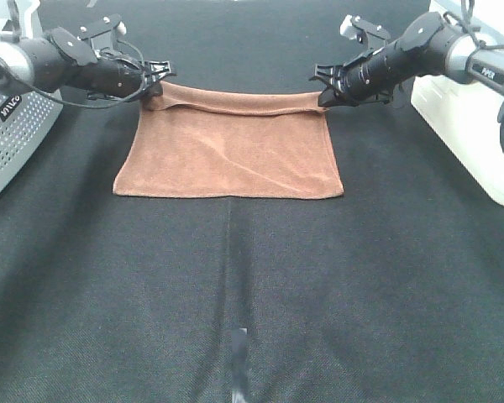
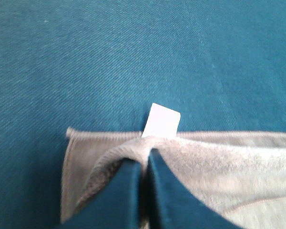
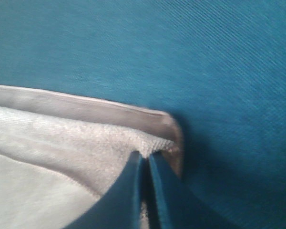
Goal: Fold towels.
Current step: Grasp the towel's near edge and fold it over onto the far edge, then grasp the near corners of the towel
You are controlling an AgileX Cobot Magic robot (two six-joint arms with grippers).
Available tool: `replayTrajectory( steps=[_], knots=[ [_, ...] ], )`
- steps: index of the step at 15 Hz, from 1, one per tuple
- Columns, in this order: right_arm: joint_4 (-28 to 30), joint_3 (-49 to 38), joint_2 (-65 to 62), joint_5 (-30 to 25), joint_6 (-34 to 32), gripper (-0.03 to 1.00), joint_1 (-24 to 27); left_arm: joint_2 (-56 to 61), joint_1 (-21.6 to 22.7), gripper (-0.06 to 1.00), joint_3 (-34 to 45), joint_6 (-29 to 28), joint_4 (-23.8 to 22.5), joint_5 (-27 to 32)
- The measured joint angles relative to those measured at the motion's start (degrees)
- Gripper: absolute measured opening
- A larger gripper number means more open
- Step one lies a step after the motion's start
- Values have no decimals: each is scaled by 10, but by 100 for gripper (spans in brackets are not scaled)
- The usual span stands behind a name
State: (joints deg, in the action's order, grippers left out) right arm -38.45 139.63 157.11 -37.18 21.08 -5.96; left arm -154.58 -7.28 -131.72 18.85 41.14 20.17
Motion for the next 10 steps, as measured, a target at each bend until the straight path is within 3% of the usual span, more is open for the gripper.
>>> replayTrajectory(
  steps=[3, 4, 6, 10],
  knots=[
    [5, 1, -2, 7, 6, 55, 0, 0, 0, 68, -6, 3, 0, 14],
    [5, 1, -2, 7, 6, 55, 0, 0, 0, 68, -6, 3, 0, 14],
    [51, 1, -21, -47, 5, 65, 0, 4, 0, 84, -6, 3, -5, 48],
    [88, 2, -68, -191, -36, 66, 2, 43, 15, 86, -8, -15, -41, 182]
  ],
)
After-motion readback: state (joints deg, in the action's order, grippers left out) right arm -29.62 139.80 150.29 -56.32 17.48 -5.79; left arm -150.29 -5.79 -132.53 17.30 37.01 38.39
